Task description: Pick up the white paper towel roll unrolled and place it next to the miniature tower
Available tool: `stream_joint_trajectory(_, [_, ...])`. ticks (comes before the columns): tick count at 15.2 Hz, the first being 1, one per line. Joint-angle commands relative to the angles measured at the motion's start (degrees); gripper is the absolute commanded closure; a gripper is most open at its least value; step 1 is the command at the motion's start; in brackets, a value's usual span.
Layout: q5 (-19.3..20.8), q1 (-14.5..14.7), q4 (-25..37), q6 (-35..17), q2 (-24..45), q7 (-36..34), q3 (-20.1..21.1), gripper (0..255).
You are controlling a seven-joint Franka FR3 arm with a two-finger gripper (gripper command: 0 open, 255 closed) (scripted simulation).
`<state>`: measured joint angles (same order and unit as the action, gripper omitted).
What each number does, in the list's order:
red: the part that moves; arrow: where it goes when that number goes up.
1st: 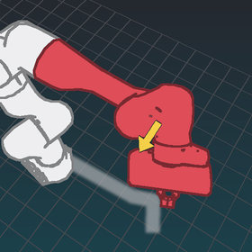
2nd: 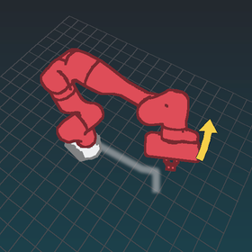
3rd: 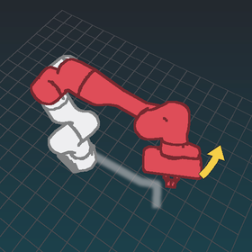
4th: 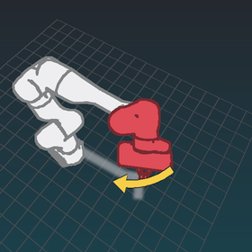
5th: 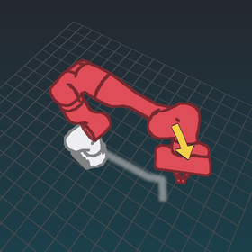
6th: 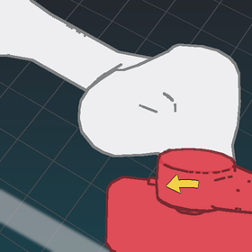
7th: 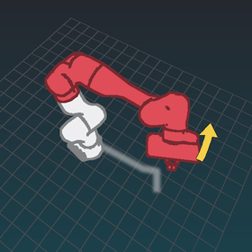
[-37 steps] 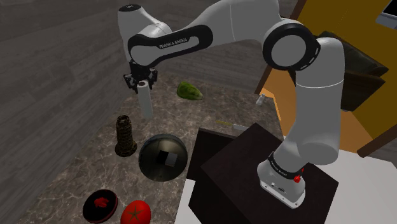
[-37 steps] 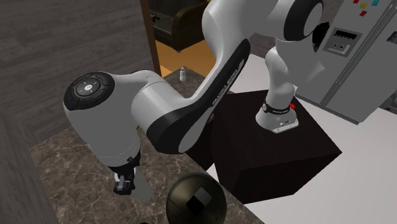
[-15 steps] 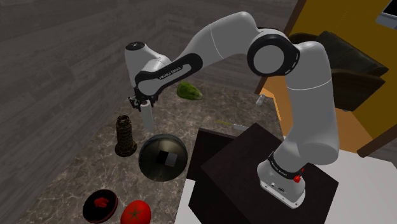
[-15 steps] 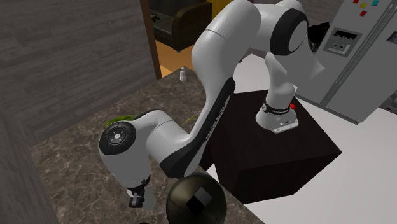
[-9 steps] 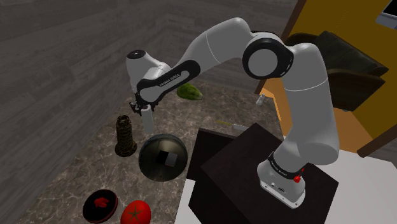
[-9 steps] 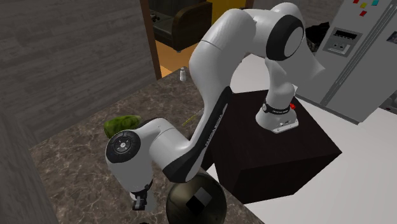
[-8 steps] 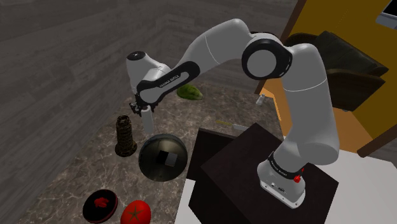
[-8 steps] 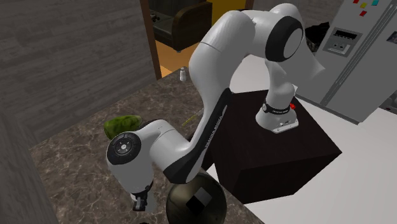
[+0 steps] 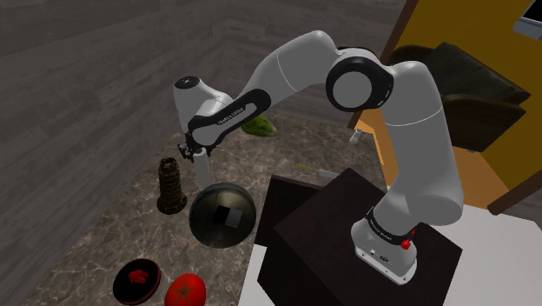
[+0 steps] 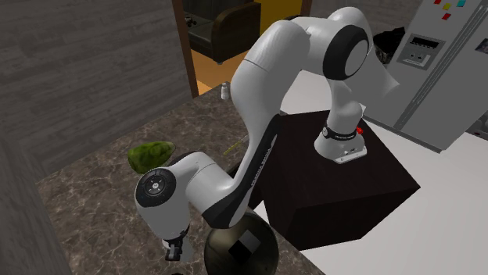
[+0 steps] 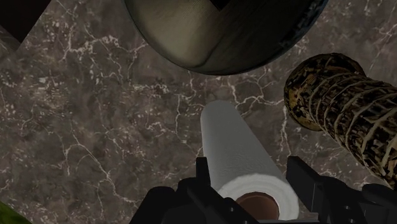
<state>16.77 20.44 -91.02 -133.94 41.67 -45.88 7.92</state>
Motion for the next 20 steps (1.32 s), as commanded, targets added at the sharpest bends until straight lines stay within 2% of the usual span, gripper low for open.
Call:
stream_joint_trajectory(1, [0.0, 0.0, 0.0, 0.0, 0.0, 0.0, 0.0, 255])
stream_joint_trajectory(2, [0.0, 0.0, 0.0, 0.0, 0.0, 0.0, 0.0, 255])
stream_joint_trajectory(3, [0.0, 0.0, 0.0, 0.0, 0.0, 0.0, 0.0, 0])
stream_joint_trajectory(8, [0.0, 0.0, 0.0, 0.0, 0.0, 0.0, 0.0, 0])
stream_joint_trajectory(12, [-1.0, -0.1, -0.5, 4.4, -4.9, 0.6, 0.9, 0])
stream_joint_trajectory(20, [-1.1, -0.1, -0.5, 4.4, -4.9, 0.6, 0.9, 0])
